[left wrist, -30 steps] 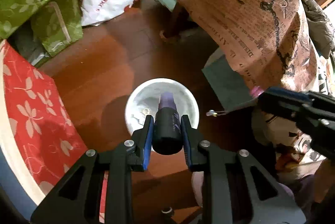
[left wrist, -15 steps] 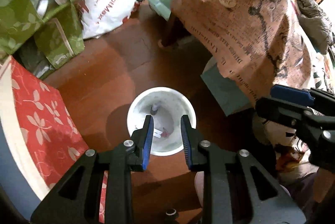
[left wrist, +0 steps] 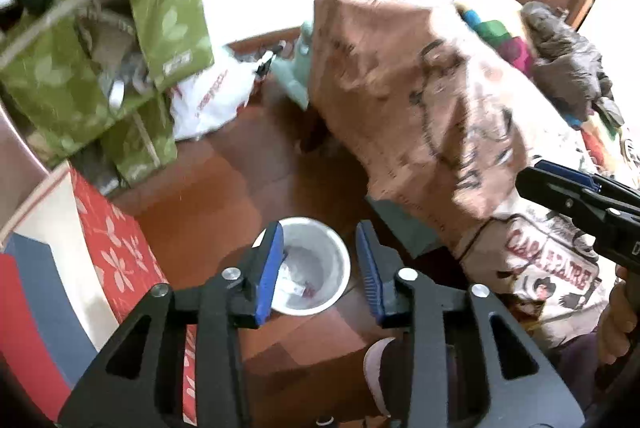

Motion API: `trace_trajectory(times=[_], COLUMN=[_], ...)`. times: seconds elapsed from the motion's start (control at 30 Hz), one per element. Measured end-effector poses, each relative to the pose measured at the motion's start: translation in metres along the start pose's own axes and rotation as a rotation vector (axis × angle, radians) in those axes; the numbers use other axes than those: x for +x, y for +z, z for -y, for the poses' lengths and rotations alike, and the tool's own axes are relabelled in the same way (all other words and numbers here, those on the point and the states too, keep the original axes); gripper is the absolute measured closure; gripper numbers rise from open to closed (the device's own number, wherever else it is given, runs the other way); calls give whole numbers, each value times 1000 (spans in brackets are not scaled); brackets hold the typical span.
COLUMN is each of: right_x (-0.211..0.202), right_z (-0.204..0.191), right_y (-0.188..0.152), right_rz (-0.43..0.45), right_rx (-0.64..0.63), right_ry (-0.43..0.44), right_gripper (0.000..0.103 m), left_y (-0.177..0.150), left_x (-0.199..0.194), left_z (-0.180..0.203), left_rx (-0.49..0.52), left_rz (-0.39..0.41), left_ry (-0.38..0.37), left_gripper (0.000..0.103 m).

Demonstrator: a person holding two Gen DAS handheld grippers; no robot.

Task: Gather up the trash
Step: 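Move both tools back over the remaining items on the duvet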

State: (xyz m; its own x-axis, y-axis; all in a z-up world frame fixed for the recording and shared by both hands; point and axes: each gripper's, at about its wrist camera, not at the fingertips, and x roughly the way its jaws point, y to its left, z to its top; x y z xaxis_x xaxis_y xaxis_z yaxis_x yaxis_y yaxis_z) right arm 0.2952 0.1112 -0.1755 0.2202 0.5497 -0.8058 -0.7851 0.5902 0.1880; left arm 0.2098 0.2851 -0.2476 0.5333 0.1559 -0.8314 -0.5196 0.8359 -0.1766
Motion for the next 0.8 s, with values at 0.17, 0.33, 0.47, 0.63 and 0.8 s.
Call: trace_trajectory(times=[0.17, 0.33, 0.47, 0.63, 0.8], right_x=[-51, -98, -133, -168, -196], right_z=[13, 33, 57, 95, 144], right_y=[-4, -13, -21, -34, -49], right_rz=[110, 207, 270, 351, 377], right_rx=[9, 25, 56, 110, 181], right_ry=[-33, -73, -98, -173, -239], right_gripper=[56, 56, 56, 44, 43], left_y=[9, 14, 18, 18, 21], left_x=[-41, -76, -95, -111, -105], left_z=[43, 89, 128, 185, 248], left_rx=[72, 138, 200, 282, 355], left_rz=[86, 157, 191, 227, 205], left_ry=[-11, -37, -62, -92, -144], left_gripper=[59, 55, 54, 41, 34])
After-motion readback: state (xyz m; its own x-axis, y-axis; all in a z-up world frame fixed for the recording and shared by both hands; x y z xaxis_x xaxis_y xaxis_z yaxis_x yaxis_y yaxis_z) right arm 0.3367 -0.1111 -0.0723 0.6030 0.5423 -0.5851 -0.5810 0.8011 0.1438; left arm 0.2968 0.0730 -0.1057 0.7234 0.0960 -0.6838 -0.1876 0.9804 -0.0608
